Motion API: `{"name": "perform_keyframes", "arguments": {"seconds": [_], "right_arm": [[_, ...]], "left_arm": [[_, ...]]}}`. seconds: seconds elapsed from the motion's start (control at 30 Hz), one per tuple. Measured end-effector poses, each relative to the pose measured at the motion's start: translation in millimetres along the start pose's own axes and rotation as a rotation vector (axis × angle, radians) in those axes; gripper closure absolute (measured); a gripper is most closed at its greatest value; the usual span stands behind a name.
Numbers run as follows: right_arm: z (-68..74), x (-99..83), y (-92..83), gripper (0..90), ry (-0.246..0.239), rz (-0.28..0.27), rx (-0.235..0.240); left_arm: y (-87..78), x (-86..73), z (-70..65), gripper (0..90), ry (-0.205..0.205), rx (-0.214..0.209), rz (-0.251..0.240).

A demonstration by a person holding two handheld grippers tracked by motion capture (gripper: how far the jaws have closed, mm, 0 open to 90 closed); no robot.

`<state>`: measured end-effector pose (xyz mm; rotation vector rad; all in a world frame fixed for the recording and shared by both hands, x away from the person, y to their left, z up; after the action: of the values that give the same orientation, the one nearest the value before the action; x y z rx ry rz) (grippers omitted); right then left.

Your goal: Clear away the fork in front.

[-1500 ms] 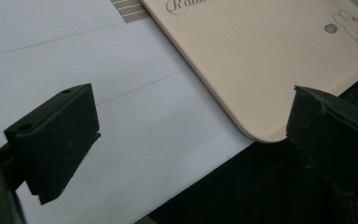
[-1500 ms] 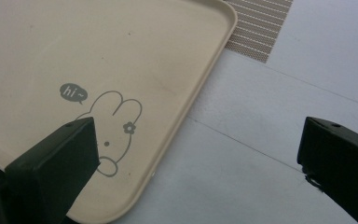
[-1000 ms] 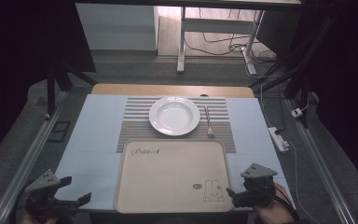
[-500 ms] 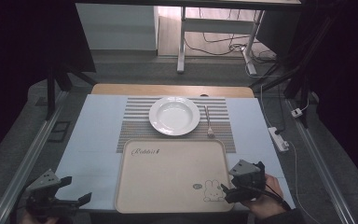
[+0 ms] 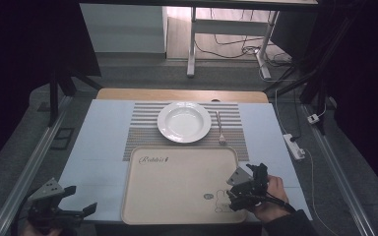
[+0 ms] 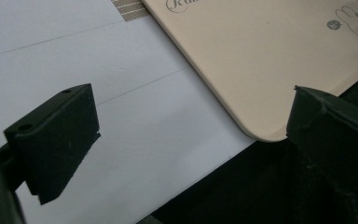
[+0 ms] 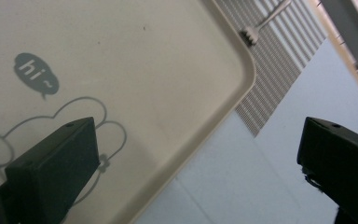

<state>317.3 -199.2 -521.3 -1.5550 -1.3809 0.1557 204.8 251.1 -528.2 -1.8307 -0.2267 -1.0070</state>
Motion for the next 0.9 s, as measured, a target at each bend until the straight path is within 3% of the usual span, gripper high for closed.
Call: {"name": "perform_keyframes", "arguments": {"seconds": [0.1, 0.4, 0.43, 0.73, 0.9], "right_arm": [[-2.5, 7.4, 5.6, 0.0, -0.046, 0.003, -0.045], [-6.8, 17.7, 18.4, 0.0, -0.128, 0.018, -0.086], [-9.2, 20.1, 20.7, 0.0, -0.16, 0.02, -0.095], [-16.4, 31.2, 35.3, 0.5, -0.217, 0.018, -0.122], [-27.5, 40.1, 49.5, 1.9, -0.248, 0.024, -0.149]], "left_arm": [[0.1, 0.1, 0.0, 2.4, -0.001, -0.001, 0.0], [0.3, -0.1, 0.2, 2.4, -0.001, -0.002, 0.004], [0.4, 0.0, 0.2, 2.4, -0.001, -0.002, 0.005], [0.5, 0.0, 0.2, 2.4, 0.0, -0.003, 0.006], [0.8, 0.1, 0.1, 2.4, 0.001, -0.002, 0.005]]}}
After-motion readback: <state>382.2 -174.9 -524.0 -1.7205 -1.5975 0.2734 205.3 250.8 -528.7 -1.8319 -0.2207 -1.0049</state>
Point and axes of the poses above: each handheld gripper's, and its own axes: y roughly forward along the jaws, x roughly out of its top, z roughly to its left, the point moved 8 cm from there along y, roughly forward along the jaws, and after that the axes turned 4 degrees about y, right-handed, at the moved point
